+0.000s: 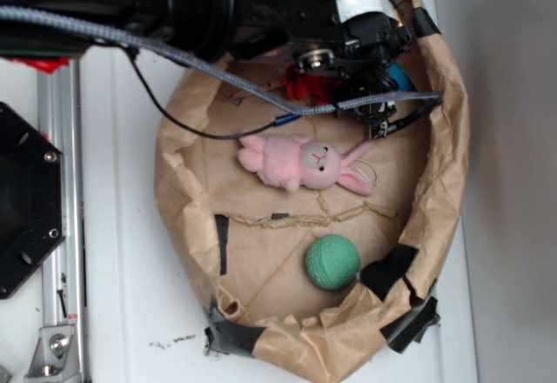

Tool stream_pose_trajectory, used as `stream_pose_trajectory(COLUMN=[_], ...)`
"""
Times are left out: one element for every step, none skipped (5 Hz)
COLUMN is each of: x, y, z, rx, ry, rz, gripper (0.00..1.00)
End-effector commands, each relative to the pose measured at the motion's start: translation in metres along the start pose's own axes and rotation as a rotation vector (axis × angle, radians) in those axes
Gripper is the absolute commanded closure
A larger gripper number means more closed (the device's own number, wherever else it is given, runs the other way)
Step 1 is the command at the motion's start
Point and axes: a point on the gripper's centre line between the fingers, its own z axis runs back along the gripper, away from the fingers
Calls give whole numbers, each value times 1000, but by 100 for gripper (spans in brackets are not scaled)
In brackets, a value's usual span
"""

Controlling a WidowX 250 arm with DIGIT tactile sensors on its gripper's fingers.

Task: Grab the blue ball.

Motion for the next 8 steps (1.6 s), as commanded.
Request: stream_pose_trajectory(x=[-14, -28, -24, -22, -8, 3, 4, 7], y=[-14, -18, -24, -13, -11, -9, -8, -4], z=[71, 110, 131, 105, 83, 74, 69, 63], rx=[-46, -87, -114, -101, -78, -54, -40, -32], ry=[28, 44, -25, -141, -184, -238, -229, -226], rz=[-111, -115, -131, -8, 4, 50, 65, 63], gripper=[100, 100, 100, 0, 0, 0, 0, 0])
